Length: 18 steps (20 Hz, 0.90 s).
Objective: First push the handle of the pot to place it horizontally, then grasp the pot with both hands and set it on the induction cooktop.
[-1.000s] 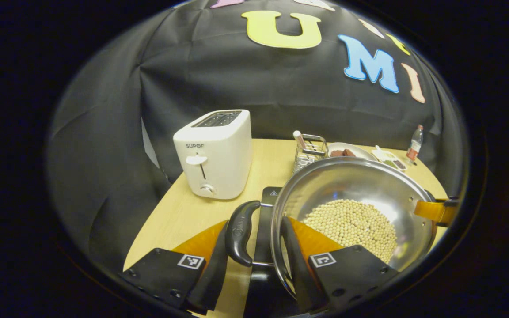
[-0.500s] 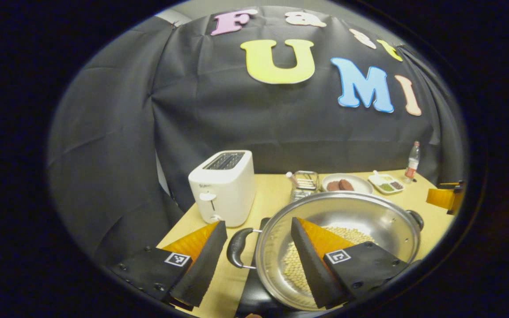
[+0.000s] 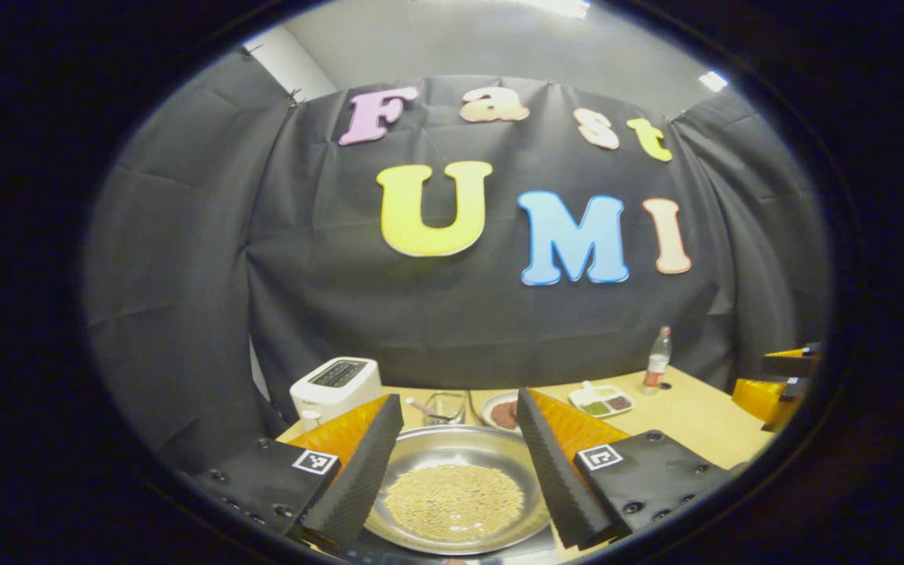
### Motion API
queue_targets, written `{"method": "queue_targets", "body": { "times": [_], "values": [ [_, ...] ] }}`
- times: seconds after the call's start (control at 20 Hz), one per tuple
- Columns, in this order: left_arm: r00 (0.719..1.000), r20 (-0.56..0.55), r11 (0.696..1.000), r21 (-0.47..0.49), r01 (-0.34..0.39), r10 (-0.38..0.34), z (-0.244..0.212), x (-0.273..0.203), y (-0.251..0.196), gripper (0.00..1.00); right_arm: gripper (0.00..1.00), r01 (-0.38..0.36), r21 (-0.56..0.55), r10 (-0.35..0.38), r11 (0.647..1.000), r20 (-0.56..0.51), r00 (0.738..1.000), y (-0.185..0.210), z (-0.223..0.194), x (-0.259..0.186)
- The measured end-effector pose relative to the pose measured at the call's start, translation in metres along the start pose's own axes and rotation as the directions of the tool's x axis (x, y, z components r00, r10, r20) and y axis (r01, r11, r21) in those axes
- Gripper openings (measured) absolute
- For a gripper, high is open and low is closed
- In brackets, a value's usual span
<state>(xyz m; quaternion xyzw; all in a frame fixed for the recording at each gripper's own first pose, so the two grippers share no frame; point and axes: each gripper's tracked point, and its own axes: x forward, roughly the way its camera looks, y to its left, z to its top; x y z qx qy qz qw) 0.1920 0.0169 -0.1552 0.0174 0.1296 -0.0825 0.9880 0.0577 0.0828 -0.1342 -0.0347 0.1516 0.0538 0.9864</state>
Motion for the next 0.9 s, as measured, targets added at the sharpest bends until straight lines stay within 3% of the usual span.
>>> {"method": "queue_targets", "body": {
  "times": [0.1,0.2,0.25,0.3,0.35,0.5,0.7,0.9],
  "values": [
    [0.999,0.027,0.999,-0.021,0.028,-0.027,0.016,-0.024,-0.041,1.0,0.96,0.015,0.008,-0.015,1.0,0.032,0.999,-0.029,0.009,-0.025],
    [0.998,0.063,0.999,-0.022,0.03,-0.028,0.031,-0.049,-0.074,1.0,0.96,0.026,0.027,-0.028,0.999,0.057,0.998,-0.056,0.019,-0.049],
    [0.996,0.083,0.999,-0.011,0.032,-0.031,0.039,-0.061,-0.089,0.95,0.96,0.029,0.035,-0.031,0.999,0.069,0.997,-0.069,0.025,-0.061],
    [0.995,0.096,0.999,0.002,0.035,-0.035,0.043,-0.075,-0.103,1.0,0.96,0.032,0.039,-0.035,0.999,0.085,0.996,-0.081,0.03,-0.072],
    [0.994,0.103,0.999,0.015,0.038,-0.039,0.048,-0.087,-0.116,0.95,0.96,0.03,0.038,-0.034,0.999,0.097,0.995,-0.09,0.035,-0.082],
    [0.993,0.111,0.999,0.004,0.039,-0.039,0.052,-0.122,-0.146,0.96,0.96,0.015,0.05,-0.021,0.999,0.115,0.993,-0.113,0.042,-0.108],
    [0.993,0.108,0.998,-0.041,0.04,-0.035,0.057,-0.156,-0.159,0.96,0.96,0.018,0.056,-0.026,0.998,0.147,0.989,-0.131,0.049,-0.135],
    [0.987,0.156,0.999,-0.027,0.031,-0.026,0.075,-0.173,-0.147,1.0,0.96,-0.008,0.091,-0.008,0.996,0.175,0.985,-0.124,0.059,-0.156]
  ]
}}
